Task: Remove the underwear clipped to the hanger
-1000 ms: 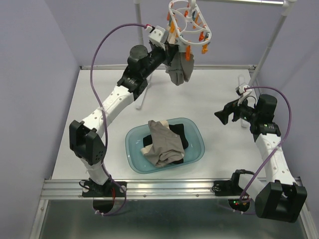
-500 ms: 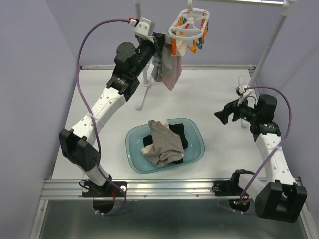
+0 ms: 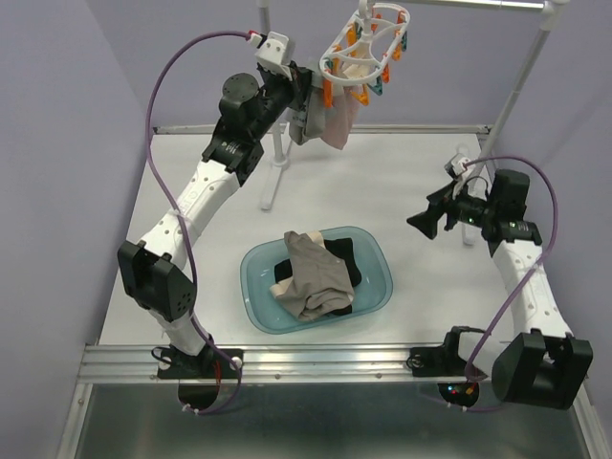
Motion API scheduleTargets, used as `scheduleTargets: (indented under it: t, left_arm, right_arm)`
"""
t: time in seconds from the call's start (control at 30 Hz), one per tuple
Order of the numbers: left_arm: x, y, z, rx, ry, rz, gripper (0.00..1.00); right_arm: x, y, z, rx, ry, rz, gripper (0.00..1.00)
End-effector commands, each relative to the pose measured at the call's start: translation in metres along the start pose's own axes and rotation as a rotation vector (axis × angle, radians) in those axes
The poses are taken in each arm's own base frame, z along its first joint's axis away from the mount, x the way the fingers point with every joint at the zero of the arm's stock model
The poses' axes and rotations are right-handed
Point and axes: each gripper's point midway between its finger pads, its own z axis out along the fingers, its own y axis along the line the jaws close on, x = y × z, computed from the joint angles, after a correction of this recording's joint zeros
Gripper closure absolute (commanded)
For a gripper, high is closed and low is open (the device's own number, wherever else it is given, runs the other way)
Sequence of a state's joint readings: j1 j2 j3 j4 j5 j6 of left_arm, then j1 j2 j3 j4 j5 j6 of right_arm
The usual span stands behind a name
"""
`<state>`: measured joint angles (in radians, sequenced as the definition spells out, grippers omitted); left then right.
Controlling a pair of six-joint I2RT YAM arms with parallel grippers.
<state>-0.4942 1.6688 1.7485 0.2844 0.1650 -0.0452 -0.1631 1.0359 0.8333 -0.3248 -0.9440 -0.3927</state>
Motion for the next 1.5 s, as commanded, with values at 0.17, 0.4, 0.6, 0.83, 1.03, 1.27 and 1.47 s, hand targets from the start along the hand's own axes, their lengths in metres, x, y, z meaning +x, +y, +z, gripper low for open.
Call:
scheduleTargets:
  t: [0.17, 0.4, 0.6, 0.83, 1.03, 1.27, 1.47]
  left_arm:
    - [-0.041, -0.019, -0.008, 0.116, -0.085, -0.017, 1.0]
    - [-0.038, -0.028, -0.008, 0.162, -0.067, -0.064, 1.0]
    - [-0.033, -0.031, -0.008, 0.179, -0.053, -0.077, 1.0]
    - [-0.035, -0.035, -0.008, 0.202, -0.055, -0.09, 1.0]
    - [-0.026, -0.037, -0.008, 0.216, -0.037, -0.1, 1.0]
    - [-0.018, -0.04, -0.007, 0.236, -0.019, -0.109, 1.0]
    - [-0.012, -0.041, -0.007, 0.241, -0.007, -0.112, 1.0]
  right_arm:
    - [-0.151, -0.003, 0.022, -0.076, -0.04, -0.149, 0.0]
    - [-0.278, 0.046, 0.04, -0.066, -0.209, -0.455, 0.0]
    - [-0.326, 0.06, 0.042, 0.043, -0.279, -0.735, 0.0]
    - [-0.338, 0.036, 0.068, 0.217, -0.246, -0.9, 0.0]
    - [-0.345, 0.011, 0.087, 0.343, -0.222, -0.955, 0.04]
    - [-0.355, 0.002, 0.096, 0.425, -0.234, -1.031, 0.12]
    - [-0.352, -0.007, 0.105, 0.458, -0.213, -1.045, 0.37]
